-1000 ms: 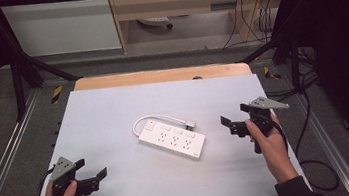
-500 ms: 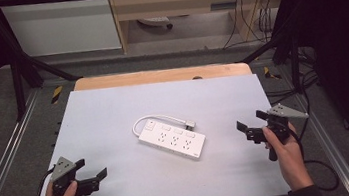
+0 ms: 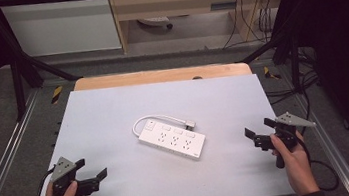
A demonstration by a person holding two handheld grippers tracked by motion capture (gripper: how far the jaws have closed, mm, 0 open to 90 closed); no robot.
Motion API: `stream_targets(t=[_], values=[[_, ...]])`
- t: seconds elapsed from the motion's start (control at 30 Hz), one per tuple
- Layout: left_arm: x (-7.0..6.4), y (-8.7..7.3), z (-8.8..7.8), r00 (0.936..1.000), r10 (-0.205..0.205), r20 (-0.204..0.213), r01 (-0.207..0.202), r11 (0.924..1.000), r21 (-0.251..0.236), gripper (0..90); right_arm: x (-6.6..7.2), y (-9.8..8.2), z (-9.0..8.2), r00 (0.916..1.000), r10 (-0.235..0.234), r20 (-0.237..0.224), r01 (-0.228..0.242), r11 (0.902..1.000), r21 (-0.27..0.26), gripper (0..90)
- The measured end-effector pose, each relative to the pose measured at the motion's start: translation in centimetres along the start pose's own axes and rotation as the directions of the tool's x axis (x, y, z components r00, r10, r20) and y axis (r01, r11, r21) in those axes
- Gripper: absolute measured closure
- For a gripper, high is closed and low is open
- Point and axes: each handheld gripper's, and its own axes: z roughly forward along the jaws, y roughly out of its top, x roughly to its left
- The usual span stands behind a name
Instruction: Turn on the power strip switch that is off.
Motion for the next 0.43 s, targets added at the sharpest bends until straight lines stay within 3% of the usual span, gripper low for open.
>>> stream_targets(t=[0.2, 0.43], values=[[0.0, 0.0, 0.0, 1.0, 0.005, 0.001, -0.005, 1.0, 0.005, 7.1, 0.7, -1.5, 1.0, 0.9997, -0.021, -0.014, 0.022, 0.9982, 0.055, 4.6], [-0.1, 0.0, 0.0, 1.0, 0.008, 0.001, -0.008, 1.0, 0.005, 7.1, 1.9, -2.4, 2.6, 0.997, -0.071, -0.033, 0.074, 0.9894, 0.125, 4.1]])
